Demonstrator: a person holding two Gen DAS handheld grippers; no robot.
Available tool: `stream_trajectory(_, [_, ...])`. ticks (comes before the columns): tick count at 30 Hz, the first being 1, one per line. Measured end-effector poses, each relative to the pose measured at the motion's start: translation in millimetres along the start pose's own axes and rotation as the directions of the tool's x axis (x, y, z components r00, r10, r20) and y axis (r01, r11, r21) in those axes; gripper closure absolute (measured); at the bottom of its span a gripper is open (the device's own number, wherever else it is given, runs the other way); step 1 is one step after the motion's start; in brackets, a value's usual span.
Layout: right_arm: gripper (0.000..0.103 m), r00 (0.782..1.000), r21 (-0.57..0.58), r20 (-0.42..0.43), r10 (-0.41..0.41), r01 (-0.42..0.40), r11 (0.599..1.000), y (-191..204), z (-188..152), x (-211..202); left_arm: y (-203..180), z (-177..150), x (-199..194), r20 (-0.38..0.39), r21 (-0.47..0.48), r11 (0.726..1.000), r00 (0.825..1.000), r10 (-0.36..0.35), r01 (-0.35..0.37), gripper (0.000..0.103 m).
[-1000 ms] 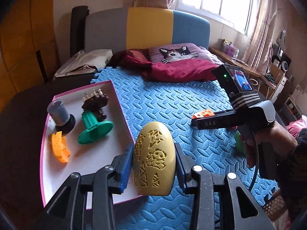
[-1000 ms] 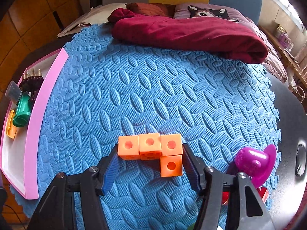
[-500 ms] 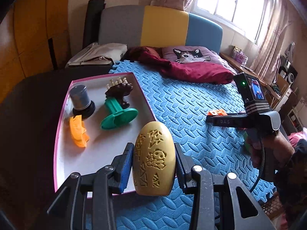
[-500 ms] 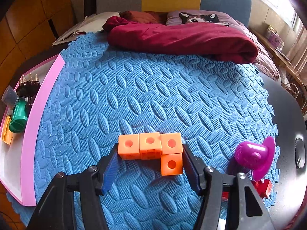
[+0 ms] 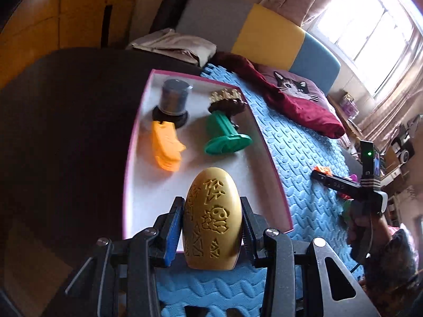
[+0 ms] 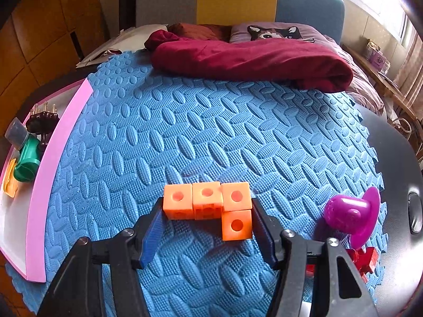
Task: Organize rigid objects
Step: 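Carry the yellow oval into the tray and open the left gripper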
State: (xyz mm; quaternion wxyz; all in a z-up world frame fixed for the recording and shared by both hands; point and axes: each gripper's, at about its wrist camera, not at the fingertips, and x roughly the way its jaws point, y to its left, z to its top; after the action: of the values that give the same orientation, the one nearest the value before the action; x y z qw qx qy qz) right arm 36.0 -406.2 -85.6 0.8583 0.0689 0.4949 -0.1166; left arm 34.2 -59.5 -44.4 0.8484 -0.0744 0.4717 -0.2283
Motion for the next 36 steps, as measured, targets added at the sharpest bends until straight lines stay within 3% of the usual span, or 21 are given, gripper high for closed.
stream_trajectory(5, [0.041,1.000,-0.002,0.005,0.007,-0.007,1.000,-1.0,0.3,-0.6,-27.7,15.2,35.9,-0.052,0.023,0.999,0.998,-0.031,0.032,0.062])
stream_trajectory(11, [0.041,1.000,-0.003,0.012,0.011,-0.011,1.000,-1.7,-0.3,-1.2,-41.3,40.3,90.2,-0.109,-0.037,0.999,0.994,-0.025,0.021,0.062])
stream_trajectory(17, [0.041,1.000,-0.002,0.020,0.010,-0.010,1.000,-0.9,-1.0,-1.7,-51.9,54.0,114.2,-0.068,-0.003,1.000,0.997,0.024,-0.025,0.061])
stream_trajectory(20, [0.041,1.000,-0.002,0.022,0.010,-0.010,1.000,-0.7,-1.1,-1.9,-50.9,54.4,109.3,-0.063,-0.013,1.000,0.998,-0.001,0.000,0.045])
stream_trajectory(23, [0.041,1.000,-0.003,0.025,0.010,-0.010,1.000,-1.1,-1.4,-2.1,-47.9,52.1,95.8,-0.045,-0.005,1.000,0.999,-0.013,0.013,0.044])
stream_trajectory(30, [0.041,0.999,-0.008,0.047,0.009,-0.008,1.000,-0.4,-4.1,-3.6,-45.1,32.3,50.7,0.016,0.103,0.990,0.996,0.090,-0.091,0.041])
stream_trajectory(34, [0.041,0.998,-0.004,0.058,0.009,-0.009,1.000,-0.3,-5.4,-4.3,-29.7,22.7,30.3,0.029,0.040,0.991,0.991,0.129,-0.130,0.031])
stream_trajectory(36, [0.041,0.998,-0.003,0.067,0.008,-0.008,1.000,-0.4,-6.7,-4.8,-21.8,20.5,19.8,0.045,0.010,0.990,0.989,0.141,-0.142,0.031])
